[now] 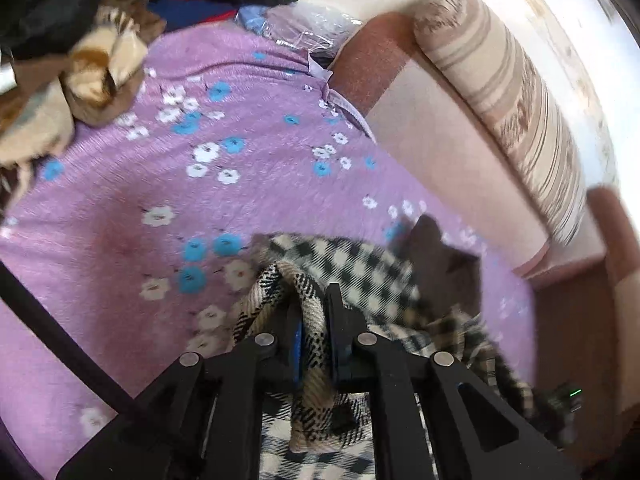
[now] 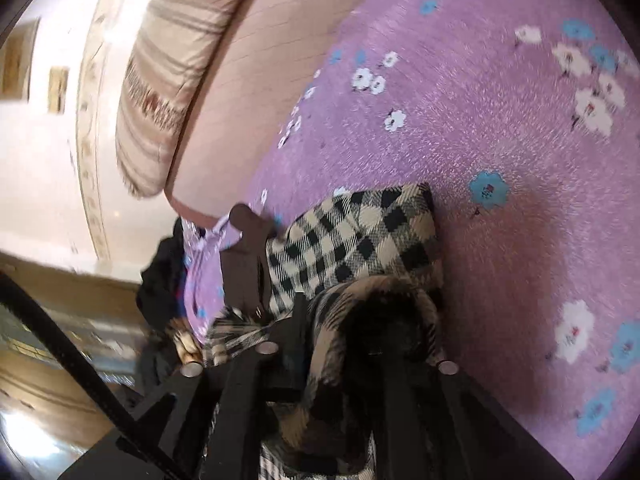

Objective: Fold large clothes

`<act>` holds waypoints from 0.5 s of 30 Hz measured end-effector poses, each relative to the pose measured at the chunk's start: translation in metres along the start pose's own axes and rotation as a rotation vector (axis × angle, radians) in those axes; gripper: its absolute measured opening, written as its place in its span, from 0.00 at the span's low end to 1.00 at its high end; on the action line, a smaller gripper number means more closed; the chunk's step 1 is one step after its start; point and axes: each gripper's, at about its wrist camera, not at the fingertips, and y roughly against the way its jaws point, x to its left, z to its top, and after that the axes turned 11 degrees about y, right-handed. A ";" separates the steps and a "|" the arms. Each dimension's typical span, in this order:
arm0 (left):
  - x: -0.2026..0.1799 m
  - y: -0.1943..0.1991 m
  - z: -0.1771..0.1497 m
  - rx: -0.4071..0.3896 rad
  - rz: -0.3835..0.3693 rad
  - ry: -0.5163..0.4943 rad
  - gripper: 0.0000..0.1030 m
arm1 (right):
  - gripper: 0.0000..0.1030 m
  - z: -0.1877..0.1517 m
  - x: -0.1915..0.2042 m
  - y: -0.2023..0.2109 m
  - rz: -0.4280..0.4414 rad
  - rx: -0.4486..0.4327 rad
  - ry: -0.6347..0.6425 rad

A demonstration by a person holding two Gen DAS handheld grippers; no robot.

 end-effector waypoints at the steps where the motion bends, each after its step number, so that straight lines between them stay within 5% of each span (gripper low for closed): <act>1: 0.004 -0.003 0.005 0.014 -0.037 0.046 0.13 | 0.35 0.002 -0.002 -0.003 0.013 -0.008 -0.020; 3: 0.011 -0.007 0.012 0.029 -0.095 0.125 0.25 | 0.54 0.006 -0.006 -0.003 0.025 -0.048 -0.054; 5: 0.017 -0.005 0.019 -0.011 -0.115 0.189 0.50 | 0.64 0.013 -0.008 0.000 0.001 -0.094 -0.064; 10: 0.024 -0.001 0.040 -0.075 -0.132 0.273 0.55 | 0.64 0.031 -0.010 0.001 -0.088 -0.120 -0.038; 15: 0.017 0.004 0.037 -0.082 -0.049 0.153 0.62 | 0.64 0.032 0.008 0.009 -0.183 -0.119 0.097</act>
